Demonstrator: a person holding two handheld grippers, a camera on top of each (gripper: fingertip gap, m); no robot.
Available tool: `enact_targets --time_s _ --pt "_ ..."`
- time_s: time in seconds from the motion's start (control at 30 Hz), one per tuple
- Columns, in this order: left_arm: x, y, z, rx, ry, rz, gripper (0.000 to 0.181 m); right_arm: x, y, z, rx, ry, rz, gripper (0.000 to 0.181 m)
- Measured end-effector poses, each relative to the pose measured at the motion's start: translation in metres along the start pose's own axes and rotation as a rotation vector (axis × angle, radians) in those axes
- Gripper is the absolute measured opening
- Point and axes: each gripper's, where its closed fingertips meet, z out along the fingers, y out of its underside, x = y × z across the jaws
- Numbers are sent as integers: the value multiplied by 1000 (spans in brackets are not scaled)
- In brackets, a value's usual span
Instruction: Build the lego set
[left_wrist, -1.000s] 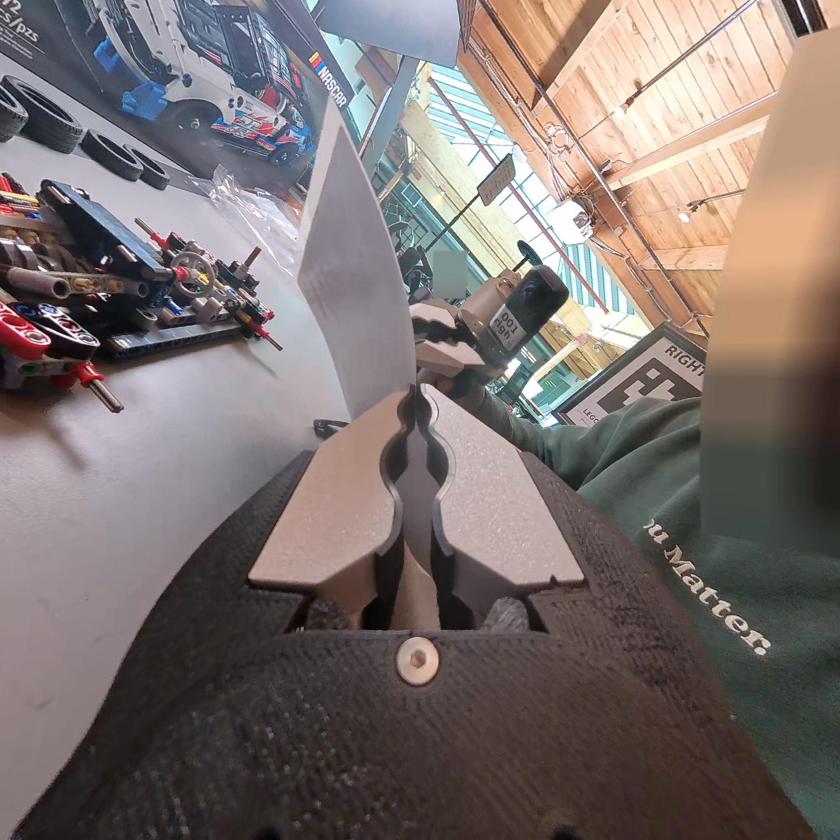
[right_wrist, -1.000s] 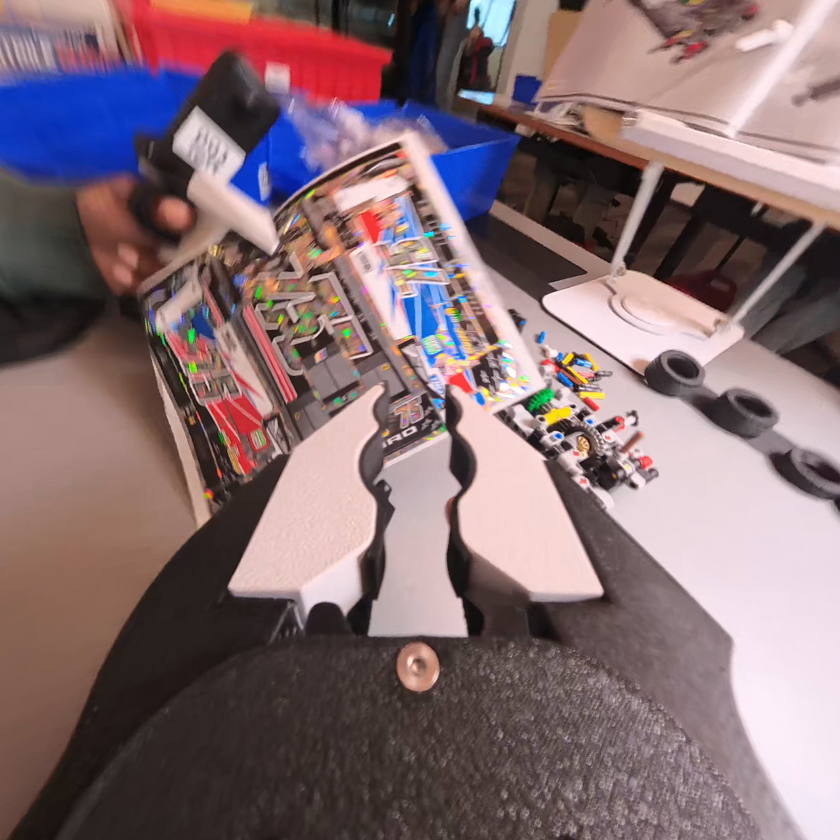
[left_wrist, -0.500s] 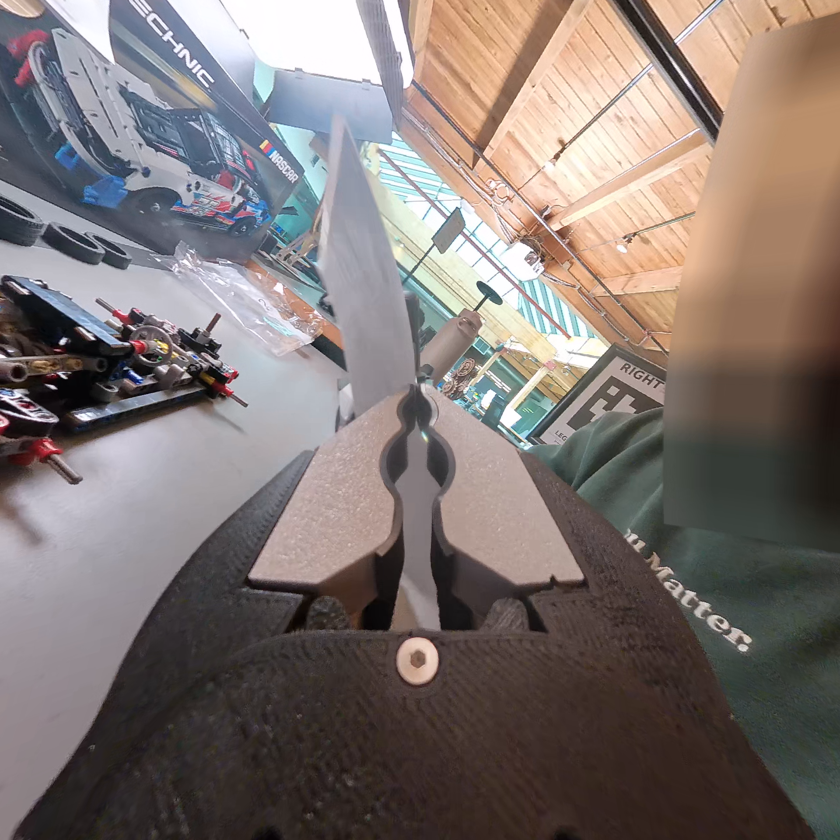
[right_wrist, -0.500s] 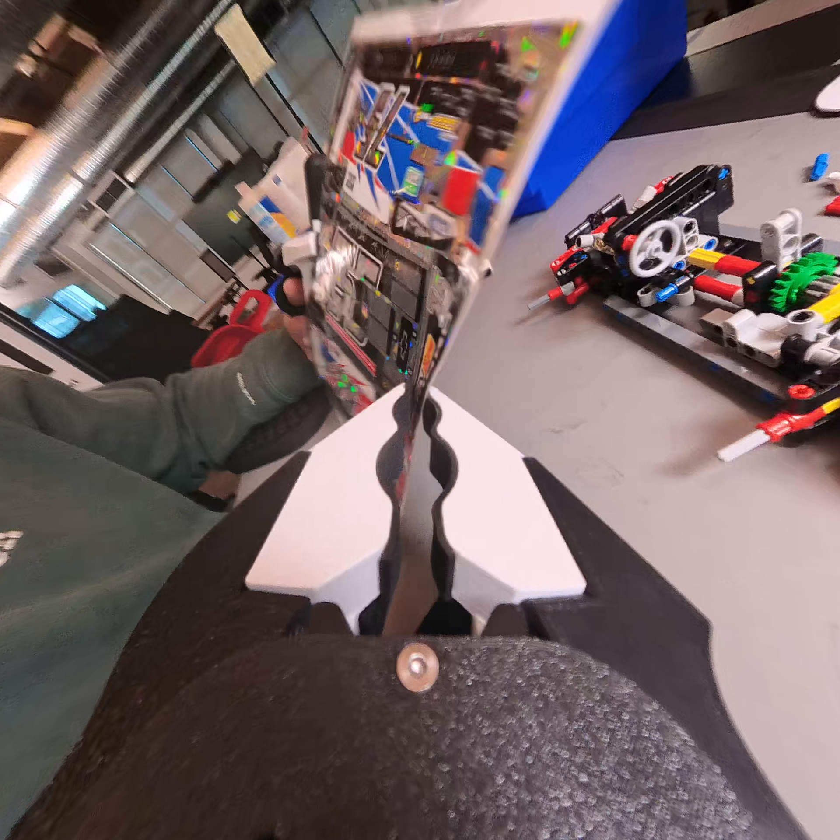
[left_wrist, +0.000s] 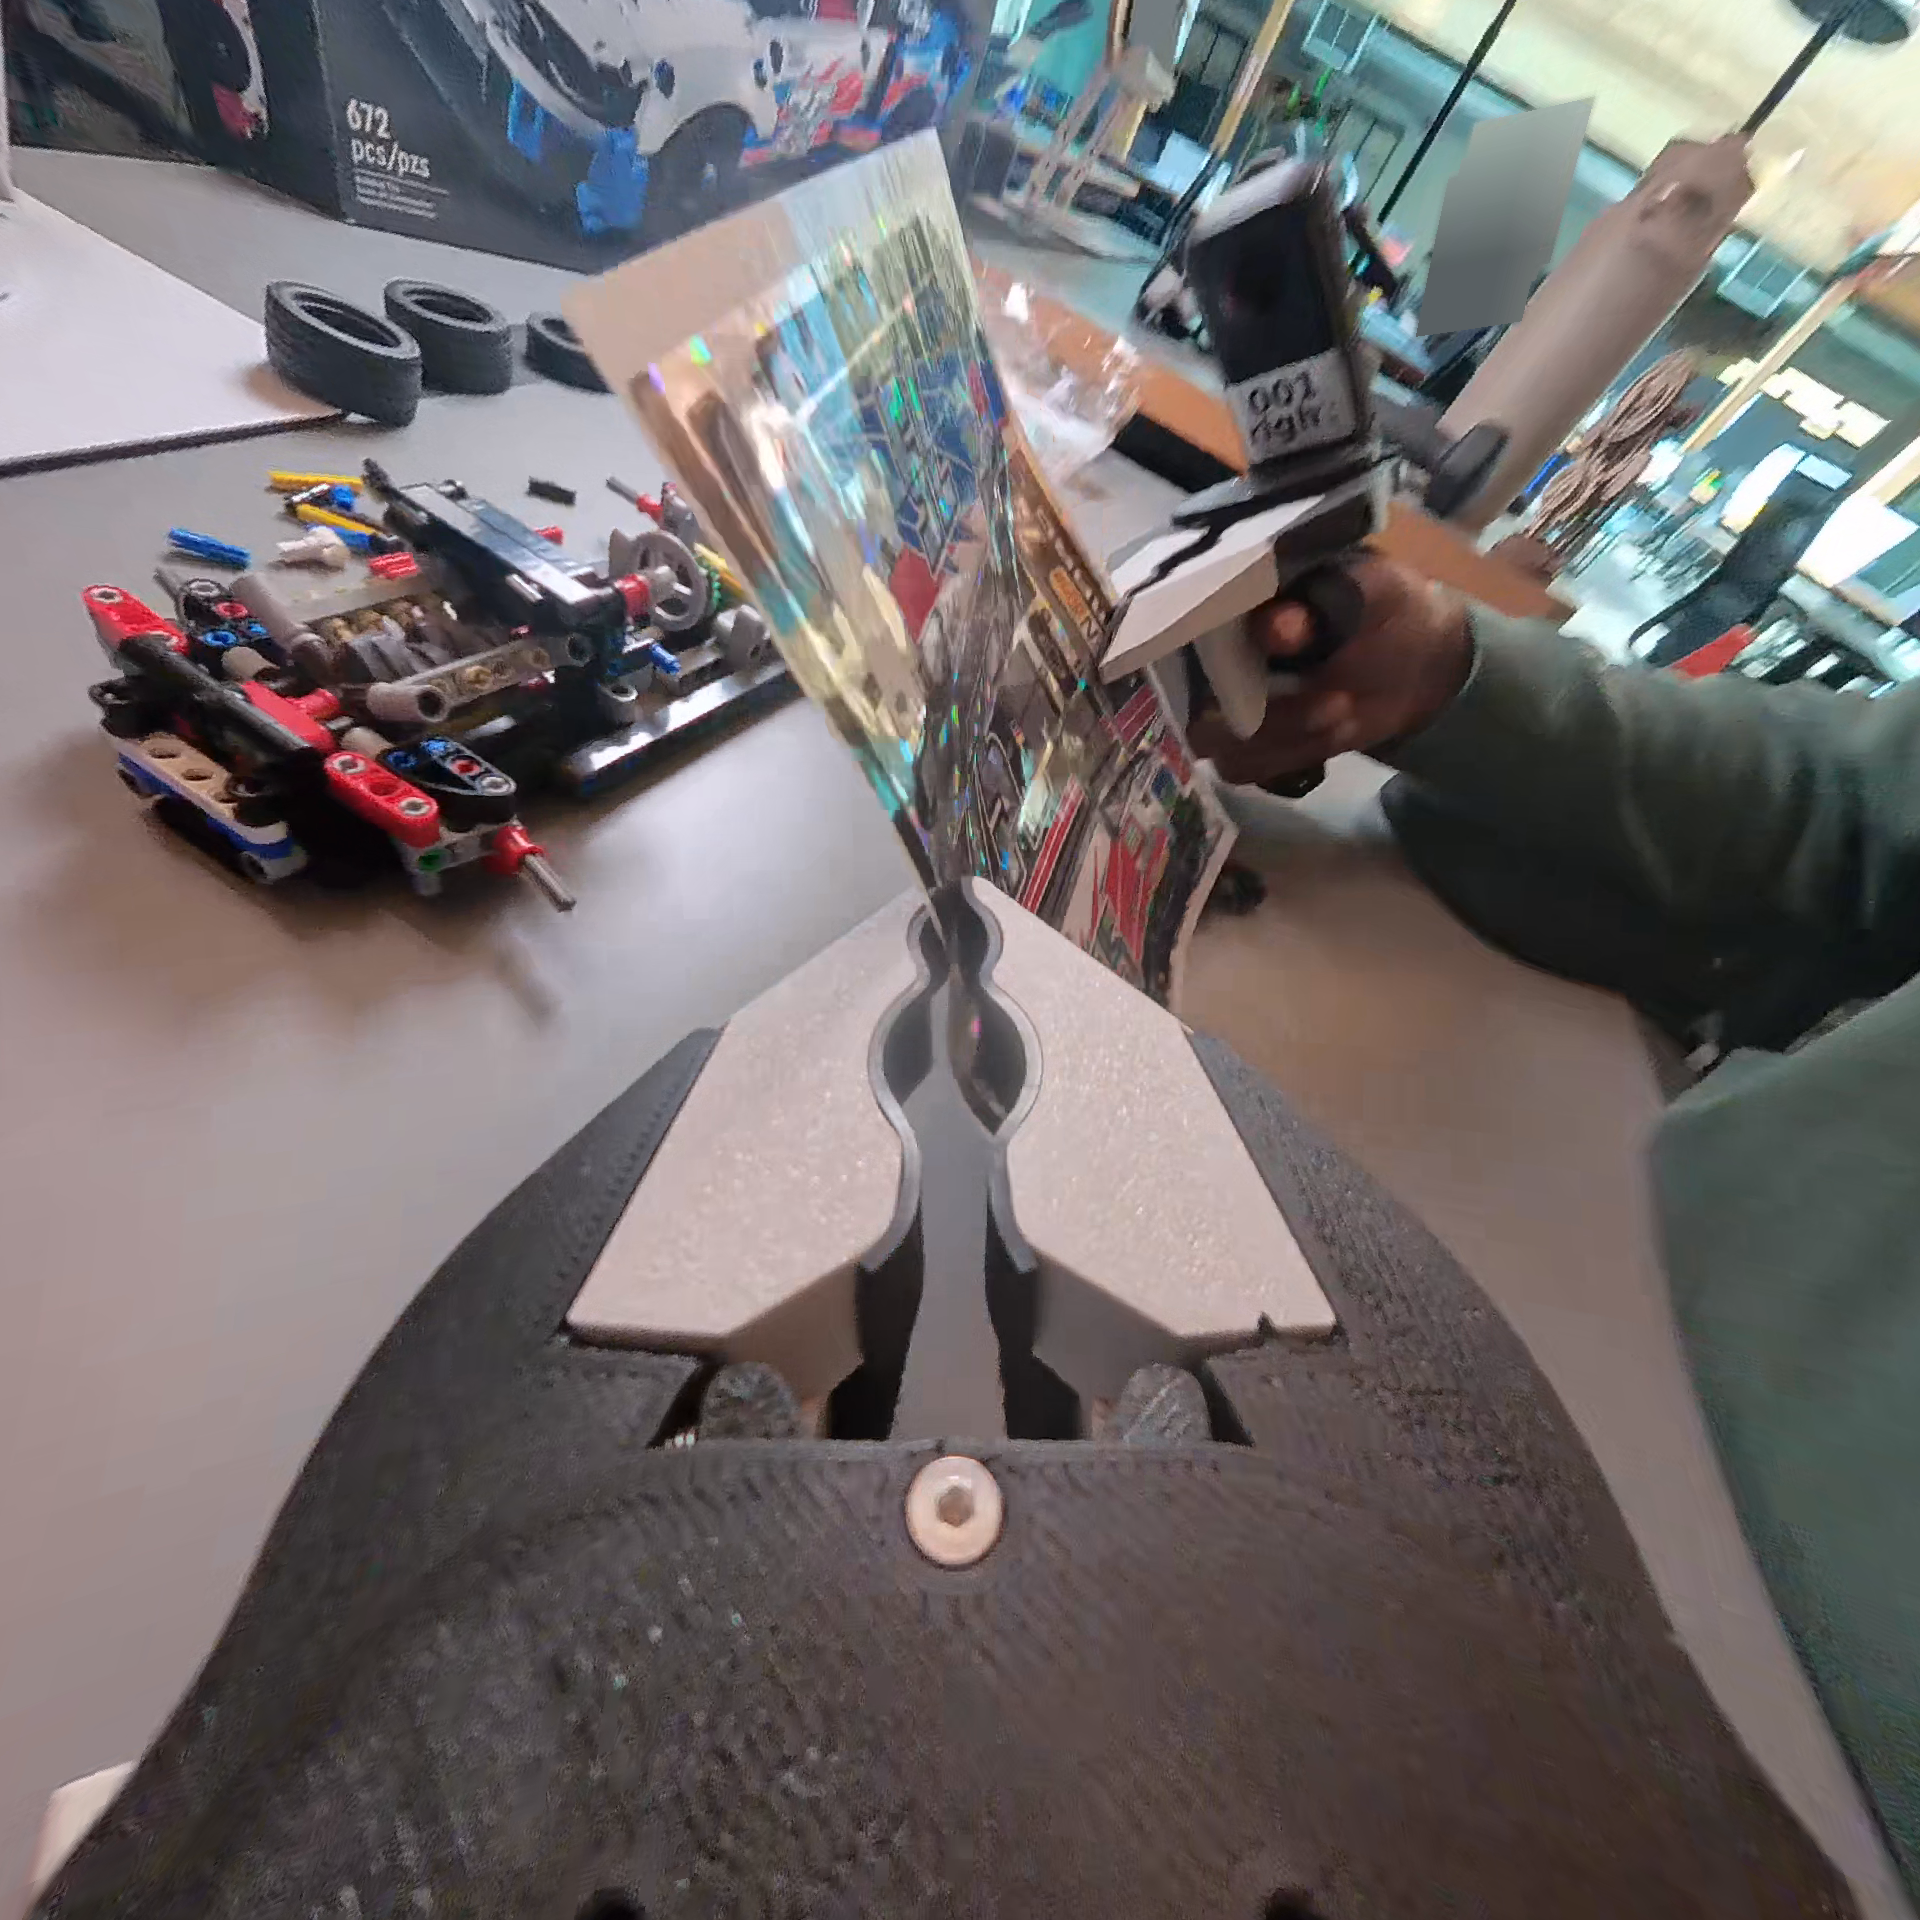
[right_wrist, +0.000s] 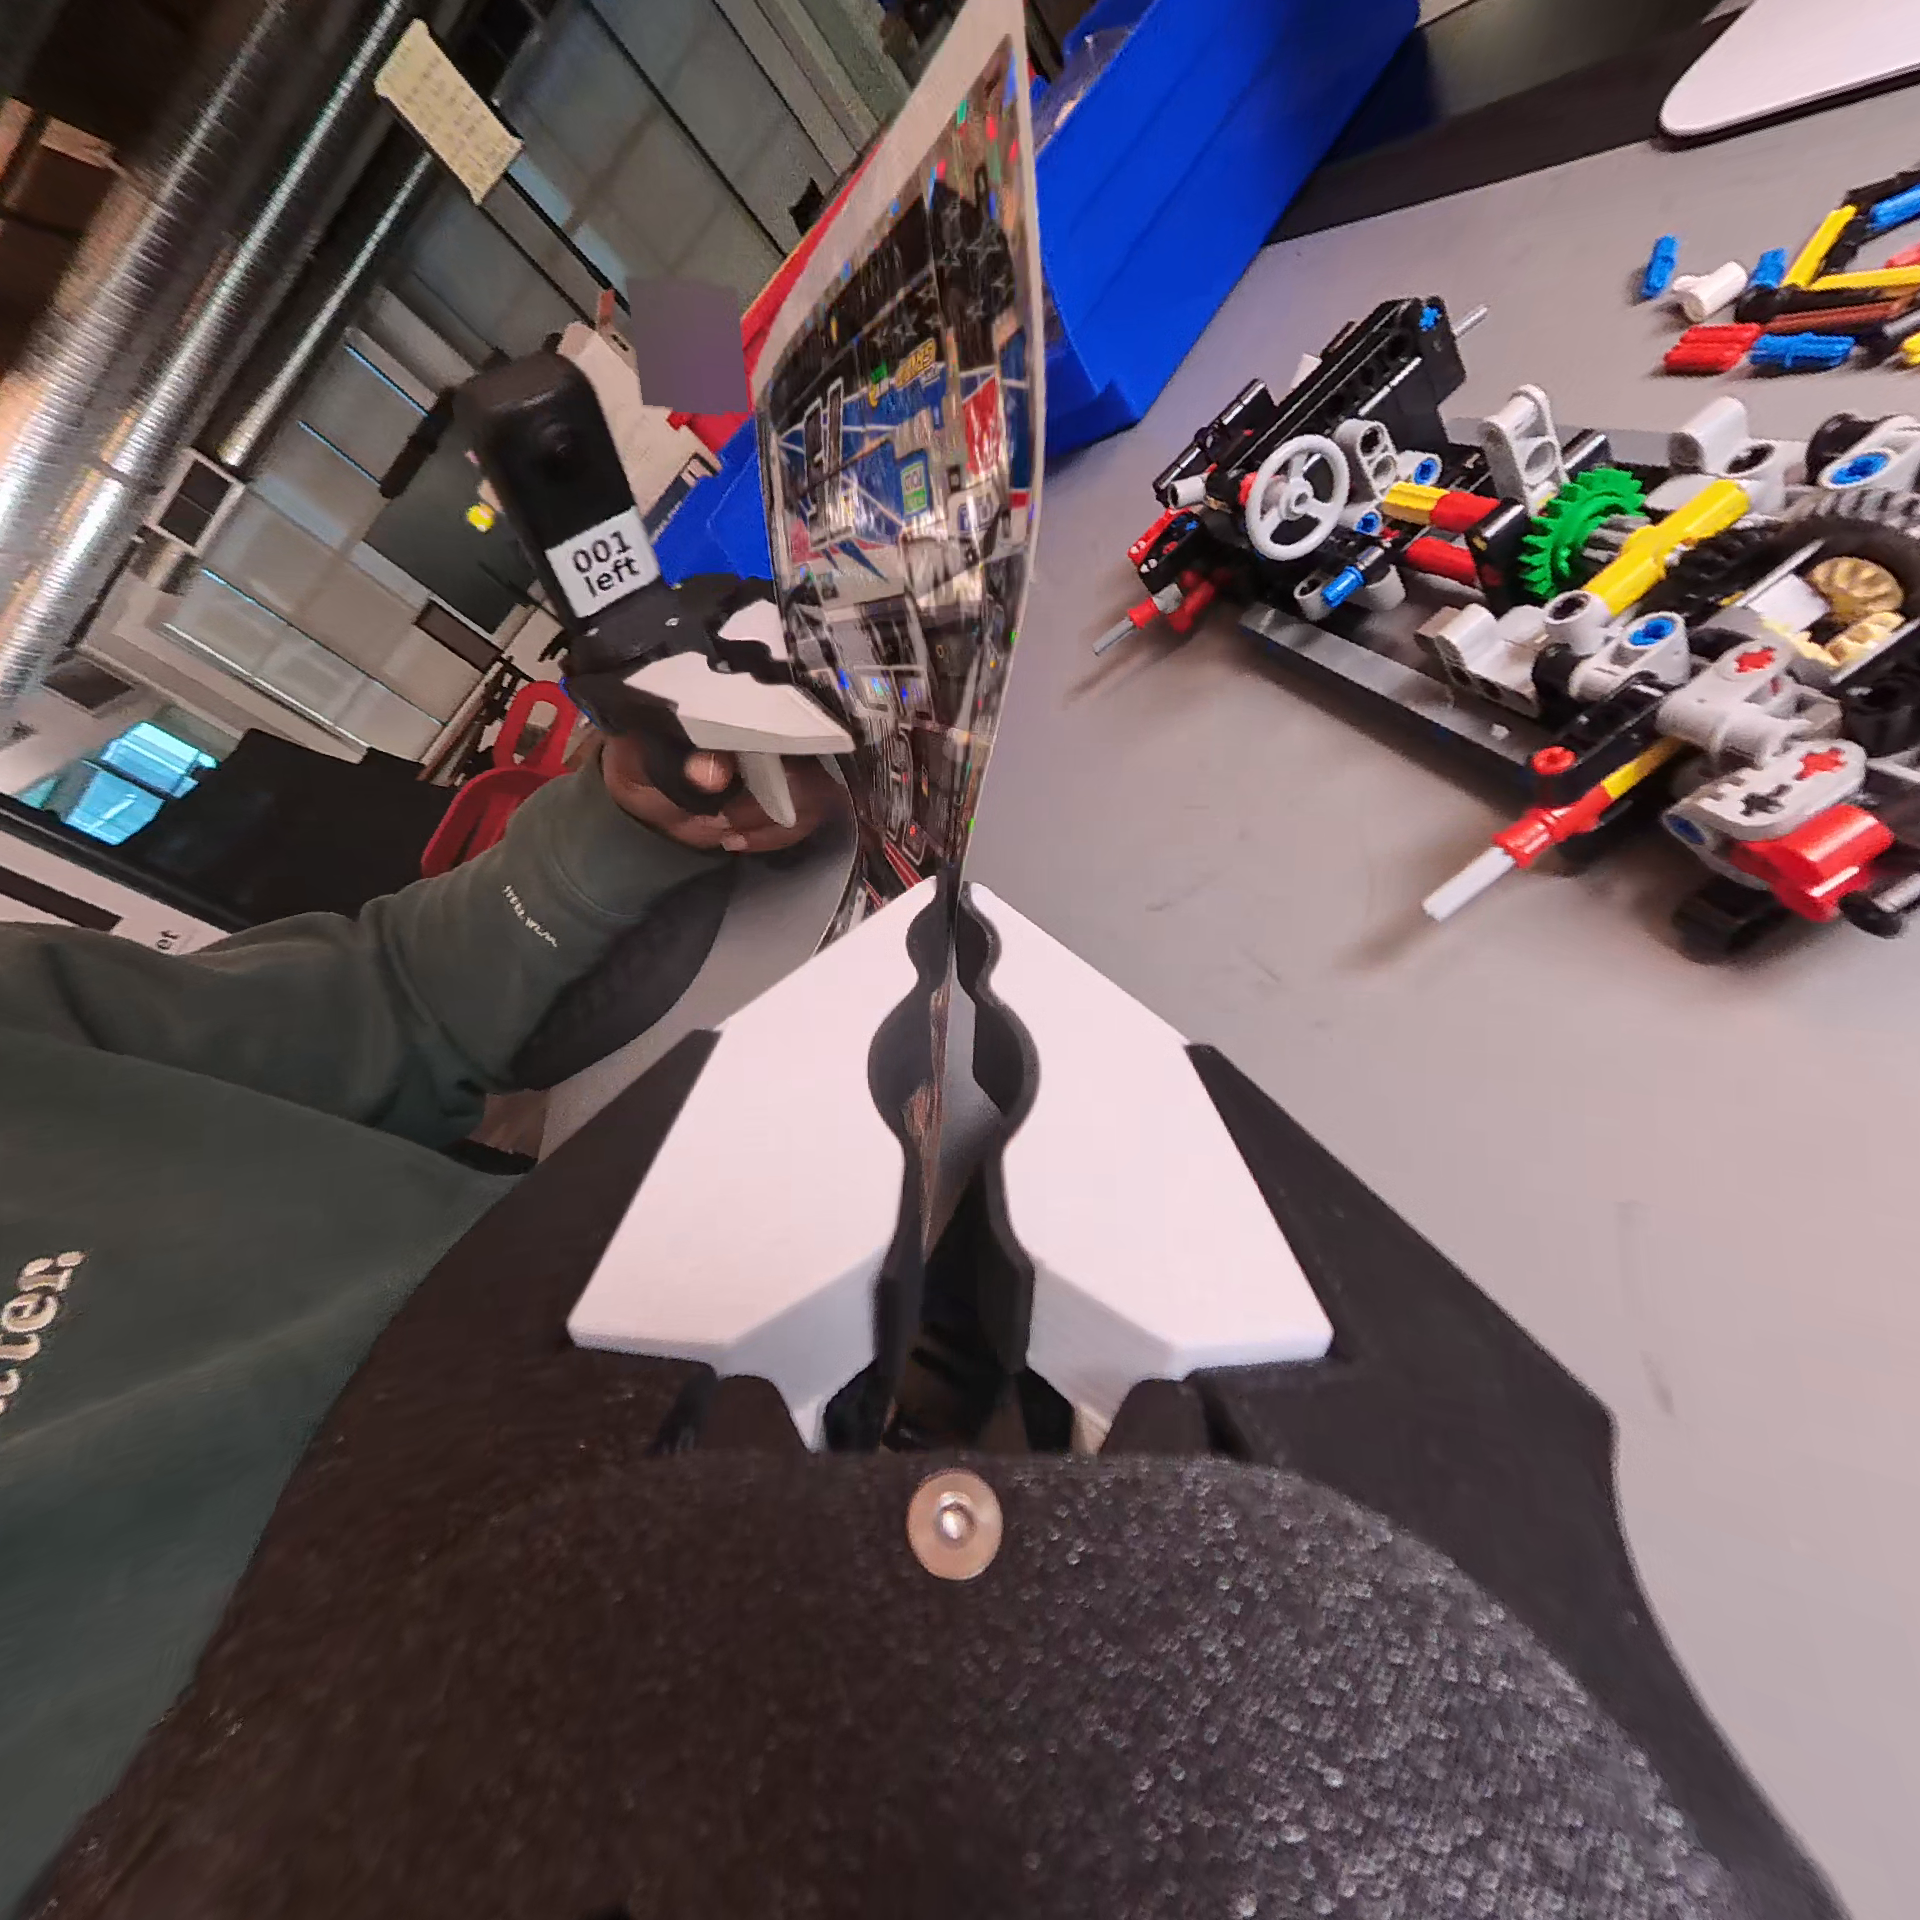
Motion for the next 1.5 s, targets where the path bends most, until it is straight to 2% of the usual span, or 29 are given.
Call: enact_targets --time_s 0.07,0.3,0.5,0.7,0.9,1.13,1.5 --pt "-1 6 3 -39 -25 33 0 2 1 0 -4 11 0 0" --pt "0 7 3 -51 -8 25 0 11 0 -2 3 72 -13 0" --pt "3 13 3 -96 -2 79 0 28 -9 -14 25 223 -150 5" --pt "9 17 1 -124 41 143 0 29 -17 -22 34 293 -288 6" --pt "15 17 -6 -127 98 202 0 5 -18 -19 27 261 -533 5" --pt "17 12 -13 -95 135 206 0 -5 4 -5 -92 263 -737 0" --pt "14 11 -19 -87 143 195 0 -5 19 0 -164 254 -776 0"
